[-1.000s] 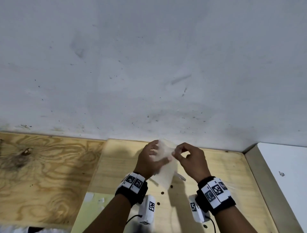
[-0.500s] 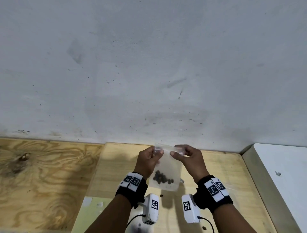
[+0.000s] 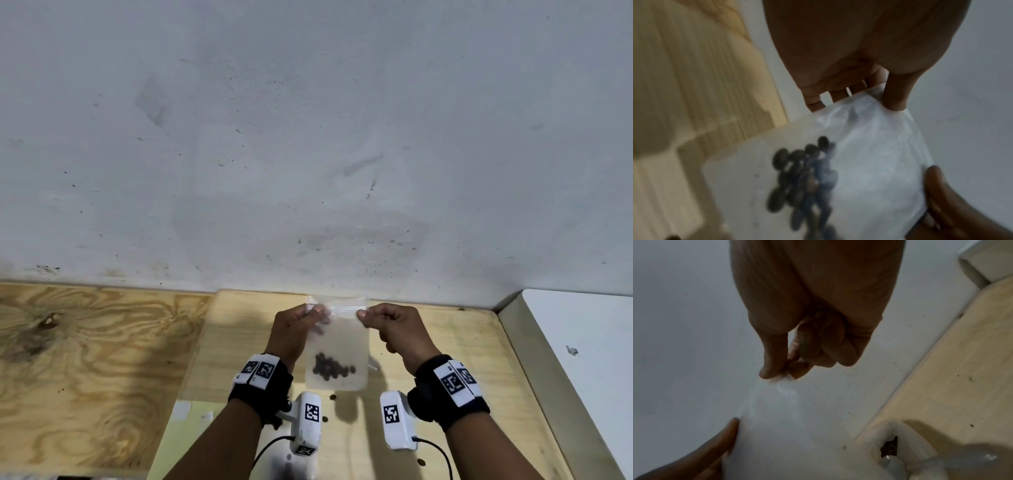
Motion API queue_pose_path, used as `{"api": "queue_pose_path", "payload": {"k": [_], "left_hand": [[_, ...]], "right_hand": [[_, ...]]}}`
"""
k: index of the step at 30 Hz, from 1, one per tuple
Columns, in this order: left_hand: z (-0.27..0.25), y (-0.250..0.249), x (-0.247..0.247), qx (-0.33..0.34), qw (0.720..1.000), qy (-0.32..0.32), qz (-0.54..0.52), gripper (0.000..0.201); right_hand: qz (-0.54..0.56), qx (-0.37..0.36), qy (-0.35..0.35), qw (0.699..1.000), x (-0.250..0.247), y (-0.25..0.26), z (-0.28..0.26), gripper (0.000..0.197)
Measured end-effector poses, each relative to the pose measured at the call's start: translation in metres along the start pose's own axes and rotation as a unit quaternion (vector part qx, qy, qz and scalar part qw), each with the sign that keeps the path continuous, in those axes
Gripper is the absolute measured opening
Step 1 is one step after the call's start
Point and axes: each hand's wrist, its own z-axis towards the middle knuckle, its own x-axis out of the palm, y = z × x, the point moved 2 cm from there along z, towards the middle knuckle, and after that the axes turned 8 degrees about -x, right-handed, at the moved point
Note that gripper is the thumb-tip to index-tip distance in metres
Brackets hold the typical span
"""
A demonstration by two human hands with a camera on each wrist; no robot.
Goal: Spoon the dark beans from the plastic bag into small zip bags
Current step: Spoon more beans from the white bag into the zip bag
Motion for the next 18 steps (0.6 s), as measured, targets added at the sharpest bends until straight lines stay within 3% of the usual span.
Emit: {"api": "queue_pose_path", "payload": {"k": [10, 13, 15, 18], "left_hand": [[0.001, 0.003, 0.004, -0.016, 0.999, 0.019, 0.027, 0.032], [-0.001, 0.004, 0.003, -0.031, 0.999, 0.020, 0.008, 0.030], [-0.001, 0.006, 0.003, -0.041, 0.999, 0.011, -0.019, 0.029], [0.000, 0.013, 0.003, -0.086, 0.994, -0.013, -0.073, 0.031]], "right_hand": [[0.052, 0.026, -0.045, 0.997, 0.001, -0.010, -0.006, 0.020], [0.044, -0.004, -0.042, 0.998, 0.003, -0.010, -0.012, 0.017], [0.045, -0.038, -0.041, 0.997, 0.003, -0.014, -0.016, 0.026], [-0.022, -0.076, 0.018, 0.997, -0.001, -0.030, -0.024, 0.027]]}}
